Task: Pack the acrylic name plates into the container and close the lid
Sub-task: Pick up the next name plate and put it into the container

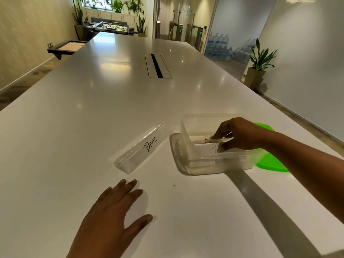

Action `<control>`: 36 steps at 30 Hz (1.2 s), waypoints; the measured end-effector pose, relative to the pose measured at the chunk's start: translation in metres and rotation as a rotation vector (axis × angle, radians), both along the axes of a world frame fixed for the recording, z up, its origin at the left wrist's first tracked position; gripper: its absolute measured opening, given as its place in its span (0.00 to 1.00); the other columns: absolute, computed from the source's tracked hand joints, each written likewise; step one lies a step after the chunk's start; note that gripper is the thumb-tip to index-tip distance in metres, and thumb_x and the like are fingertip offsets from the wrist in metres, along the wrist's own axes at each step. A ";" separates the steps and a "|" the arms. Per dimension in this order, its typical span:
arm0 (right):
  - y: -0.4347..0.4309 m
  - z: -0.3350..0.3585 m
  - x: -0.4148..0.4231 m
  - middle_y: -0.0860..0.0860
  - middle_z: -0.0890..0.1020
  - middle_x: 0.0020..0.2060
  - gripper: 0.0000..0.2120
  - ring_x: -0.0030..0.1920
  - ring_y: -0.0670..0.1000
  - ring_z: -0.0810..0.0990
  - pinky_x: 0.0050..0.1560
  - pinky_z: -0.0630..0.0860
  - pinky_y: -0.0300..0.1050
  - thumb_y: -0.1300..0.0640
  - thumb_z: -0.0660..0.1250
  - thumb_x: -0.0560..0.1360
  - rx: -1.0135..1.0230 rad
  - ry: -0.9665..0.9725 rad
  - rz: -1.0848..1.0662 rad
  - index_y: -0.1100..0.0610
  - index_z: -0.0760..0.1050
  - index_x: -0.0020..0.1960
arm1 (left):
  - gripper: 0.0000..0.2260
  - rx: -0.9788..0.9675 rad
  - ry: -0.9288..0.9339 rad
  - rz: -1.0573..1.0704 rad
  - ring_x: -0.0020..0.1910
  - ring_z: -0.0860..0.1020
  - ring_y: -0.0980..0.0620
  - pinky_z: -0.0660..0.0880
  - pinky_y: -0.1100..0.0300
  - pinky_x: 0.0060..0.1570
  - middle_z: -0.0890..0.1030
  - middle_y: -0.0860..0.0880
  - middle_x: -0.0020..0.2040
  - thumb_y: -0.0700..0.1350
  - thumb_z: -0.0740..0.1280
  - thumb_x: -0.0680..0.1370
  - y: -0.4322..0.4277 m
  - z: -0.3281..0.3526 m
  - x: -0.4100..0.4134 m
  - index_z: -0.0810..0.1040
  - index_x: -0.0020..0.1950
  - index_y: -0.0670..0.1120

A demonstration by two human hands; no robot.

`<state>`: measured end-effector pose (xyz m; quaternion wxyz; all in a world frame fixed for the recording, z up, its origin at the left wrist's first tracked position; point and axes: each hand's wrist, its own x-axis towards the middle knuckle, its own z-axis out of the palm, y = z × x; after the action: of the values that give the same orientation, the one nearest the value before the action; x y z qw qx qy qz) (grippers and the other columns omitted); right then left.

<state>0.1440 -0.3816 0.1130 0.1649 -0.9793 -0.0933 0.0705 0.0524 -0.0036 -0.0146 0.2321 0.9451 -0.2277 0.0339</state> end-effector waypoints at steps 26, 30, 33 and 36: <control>-0.007 -0.016 0.012 0.40 0.85 0.44 0.15 0.42 0.35 0.81 0.40 0.72 0.23 0.61 0.77 0.66 -0.055 0.123 -0.018 0.49 0.83 0.50 | 0.37 0.002 0.016 0.002 0.71 0.68 0.52 0.67 0.46 0.68 0.74 0.56 0.69 0.76 0.48 0.70 -0.003 0.002 0.002 0.79 0.63 0.55; -0.005 -0.013 0.011 0.40 0.84 0.43 0.16 0.44 0.36 0.82 0.44 0.76 0.28 0.55 0.78 0.66 0.042 0.094 -0.024 0.47 0.81 0.52 | 0.36 0.002 0.018 -0.002 0.70 0.69 0.52 0.67 0.46 0.67 0.74 0.56 0.69 0.76 0.49 0.70 -0.002 0.001 0.002 0.80 0.62 0.55; 0.002 -0.005 0.007 0.44 0.85 0.46 0.16 0.45 0.38 0.83 0.49 0.79 0.33 0.50 0.77 0.66 0.121 0.015 -0.064 0.46 0.80 0.52 | 0.36 0.001 0.004 -0.003 0.70 0.69 0.52 0.67 0.47 0.67 0.75 0.55 0.68 0.76 0.49 0.70 -0.002 0.000 0.003 0.80 0.62 0.54; 0.015 0.007 -0.006 0.45 0.84 0.51 0.19 0.50 0.39 0.81 0.52 0.79 0.37 0.50 0.76 0.67 0.126 -0.107 -0.082 0.48 0.79 0.58 | 0.37 0.002 0.007 -0.003 0.70 0.69 0.52 0.67 0.47 0.67 0.75 0.56 0.68 0.76 0.49 0.70 -0.002 -0.001 0.003 0.80 0.62 0.55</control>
<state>0.1384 -0.3667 0.1202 0.2238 -0.9724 -0.0659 0.0052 0.0554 -0.0058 -0.0155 0.2321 0.9451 -0.2282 0.0301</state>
